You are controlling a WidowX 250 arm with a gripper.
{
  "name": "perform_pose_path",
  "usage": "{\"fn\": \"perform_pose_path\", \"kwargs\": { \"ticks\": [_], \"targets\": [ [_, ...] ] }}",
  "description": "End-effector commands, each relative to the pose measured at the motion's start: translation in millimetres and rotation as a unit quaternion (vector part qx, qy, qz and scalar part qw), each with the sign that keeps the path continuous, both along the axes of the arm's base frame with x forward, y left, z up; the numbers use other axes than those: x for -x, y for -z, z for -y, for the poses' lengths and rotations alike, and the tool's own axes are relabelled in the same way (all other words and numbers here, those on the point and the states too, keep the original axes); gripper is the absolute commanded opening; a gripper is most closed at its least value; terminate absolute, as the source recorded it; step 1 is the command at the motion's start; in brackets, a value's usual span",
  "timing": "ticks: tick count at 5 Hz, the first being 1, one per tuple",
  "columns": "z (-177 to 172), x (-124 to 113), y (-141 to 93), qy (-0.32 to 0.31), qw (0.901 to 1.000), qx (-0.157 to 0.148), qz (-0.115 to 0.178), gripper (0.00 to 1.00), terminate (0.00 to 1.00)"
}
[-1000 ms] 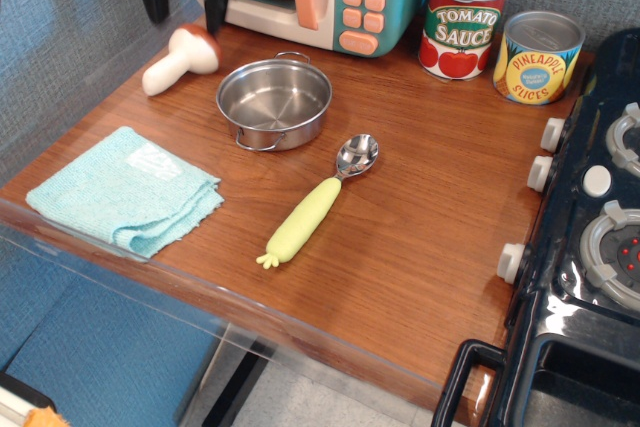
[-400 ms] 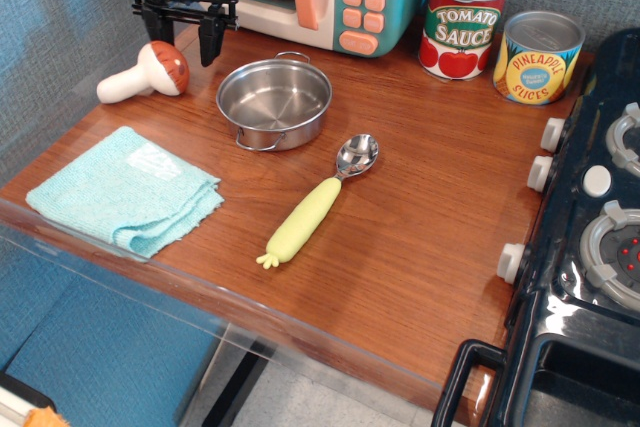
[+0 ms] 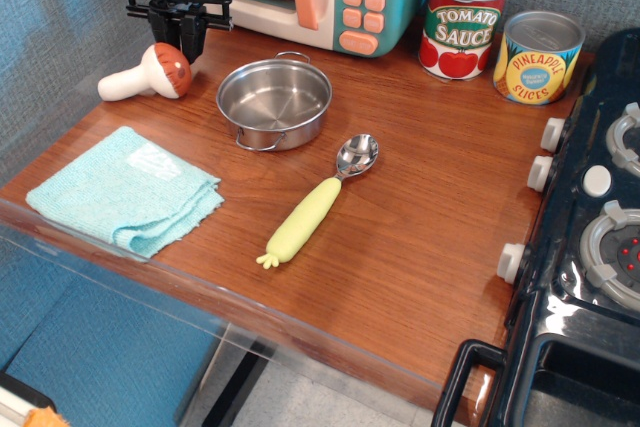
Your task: Place the mushroom into the pot
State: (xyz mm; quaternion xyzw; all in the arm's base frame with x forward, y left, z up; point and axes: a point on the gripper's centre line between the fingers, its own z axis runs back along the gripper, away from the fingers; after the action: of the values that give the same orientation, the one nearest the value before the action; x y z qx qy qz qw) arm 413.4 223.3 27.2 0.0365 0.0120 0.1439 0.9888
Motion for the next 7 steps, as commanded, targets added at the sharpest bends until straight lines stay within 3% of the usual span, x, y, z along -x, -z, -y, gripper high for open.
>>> {"fn": "perform_pose_path", "kwargs": {
  "ticks": [1, 2, 4, 5, 7],
  "targets": [
    [-26.9, 10.7, -119.9, -0.052, 0.9882, -0.009, 0.144, 1.00, 0.00],
    [-31.1, 24.7, -125.3, -0.060, 0.9878, -0.003, 0.144, 1.00, 0.00],
    [-27.9, 40.4, -80.5, -0.060, 0.9960, 0.006, 0.065, 1.00, 0.00],
    [-18.8, 45.5, -67.2, -0.050, 0.9976, 0.007, 0.047, 1.00, 0.00],
    [-8.2, 46.8, -56.5, -0.039, 0.9984, 0.011, 0.040, 1.00, 0.00]
  ]
}}
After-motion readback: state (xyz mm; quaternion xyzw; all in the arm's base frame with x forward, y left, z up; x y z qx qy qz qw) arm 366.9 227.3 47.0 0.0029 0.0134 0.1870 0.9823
